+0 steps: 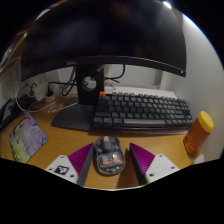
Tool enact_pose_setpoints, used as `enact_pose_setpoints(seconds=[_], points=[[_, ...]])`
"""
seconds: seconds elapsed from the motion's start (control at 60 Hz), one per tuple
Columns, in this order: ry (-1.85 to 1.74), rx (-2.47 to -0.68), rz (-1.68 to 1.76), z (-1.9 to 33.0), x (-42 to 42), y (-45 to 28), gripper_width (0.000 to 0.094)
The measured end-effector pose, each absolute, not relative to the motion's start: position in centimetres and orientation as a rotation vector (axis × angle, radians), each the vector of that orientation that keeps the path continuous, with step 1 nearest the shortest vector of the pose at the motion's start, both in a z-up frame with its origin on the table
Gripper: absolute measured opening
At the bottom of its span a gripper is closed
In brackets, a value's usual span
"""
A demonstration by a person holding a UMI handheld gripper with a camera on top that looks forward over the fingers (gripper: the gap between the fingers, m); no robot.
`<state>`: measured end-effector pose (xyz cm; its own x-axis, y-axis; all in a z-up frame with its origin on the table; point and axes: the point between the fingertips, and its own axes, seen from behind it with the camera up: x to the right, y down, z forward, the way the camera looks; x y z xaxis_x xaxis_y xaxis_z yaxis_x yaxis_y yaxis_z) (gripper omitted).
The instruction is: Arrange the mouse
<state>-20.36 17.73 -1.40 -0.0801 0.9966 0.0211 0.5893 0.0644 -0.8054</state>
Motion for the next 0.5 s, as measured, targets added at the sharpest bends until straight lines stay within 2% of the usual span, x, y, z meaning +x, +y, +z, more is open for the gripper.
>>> enact_pose_setpoints(seconds=[0.017,0.033,0.083,0.233,0.367,0.5], points=[[-1.741,-1.582,0.861,-1.4,-20.4,17.6,0.0682],[-1.745,-1.578,0.864,-1.4,-20.5,17.5,0.068],[-1.747,-1.565,0.847,-1.4,-20.6,17.5,0.0504],[-1.739,-1.564,0.805,-1.3,-20.5,17.6,0.042],[-1.727,-1.614,0.776,-1.0,-20.1,17.8,0.0406],[-1.704,-1.683,0.801,2.4,-18.8,16.1,0.0406]])
